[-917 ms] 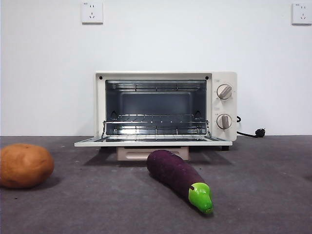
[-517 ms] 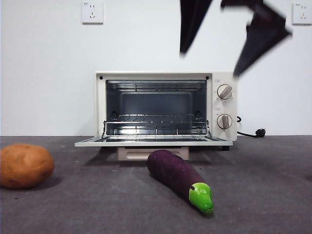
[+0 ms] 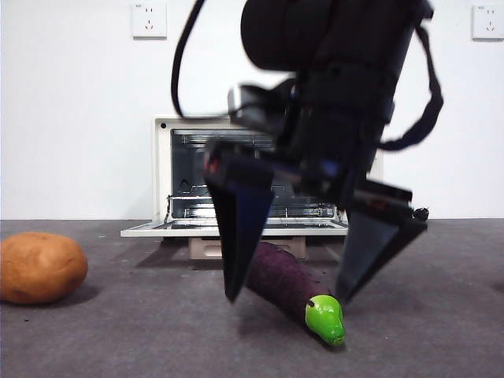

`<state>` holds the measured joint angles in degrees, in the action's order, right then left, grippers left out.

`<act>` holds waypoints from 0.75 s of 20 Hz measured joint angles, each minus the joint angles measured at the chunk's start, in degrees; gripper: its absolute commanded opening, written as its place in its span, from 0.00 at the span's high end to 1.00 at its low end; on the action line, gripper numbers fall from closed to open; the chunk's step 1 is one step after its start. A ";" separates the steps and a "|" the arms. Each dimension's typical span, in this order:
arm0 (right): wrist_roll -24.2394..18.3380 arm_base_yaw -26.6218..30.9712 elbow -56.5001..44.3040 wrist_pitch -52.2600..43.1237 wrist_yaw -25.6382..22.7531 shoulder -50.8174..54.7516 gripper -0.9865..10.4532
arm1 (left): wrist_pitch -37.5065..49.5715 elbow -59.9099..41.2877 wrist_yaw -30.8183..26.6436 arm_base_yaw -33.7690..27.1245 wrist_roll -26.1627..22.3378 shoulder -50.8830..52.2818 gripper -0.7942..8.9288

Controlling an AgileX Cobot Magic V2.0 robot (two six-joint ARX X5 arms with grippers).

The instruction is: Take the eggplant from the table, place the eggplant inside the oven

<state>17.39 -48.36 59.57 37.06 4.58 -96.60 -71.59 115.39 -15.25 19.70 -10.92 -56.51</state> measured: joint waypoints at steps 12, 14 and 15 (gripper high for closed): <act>1.68 0.00 -0.02 -2.27 -6.36 -2.40 0.92 | -1.25 0.00 0.00 2.49 0.00 0.04 0.92; 1.68 0.00 -0.02 -2.60 -6.36 -2.40 0.92 | -1.27 0.00 0.00 2.64 0.02 0.07 0.92; 1.68 0.00 -0.02 -2.47 -6.36 -2.40 0.92 | -1.27 0.00 0.00 2.64 0.00 0.07 0.92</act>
<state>19.07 -48.36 59.55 34.59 -1.78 -99.00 -72.86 115.39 -15.25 22.35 -10.92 -56.45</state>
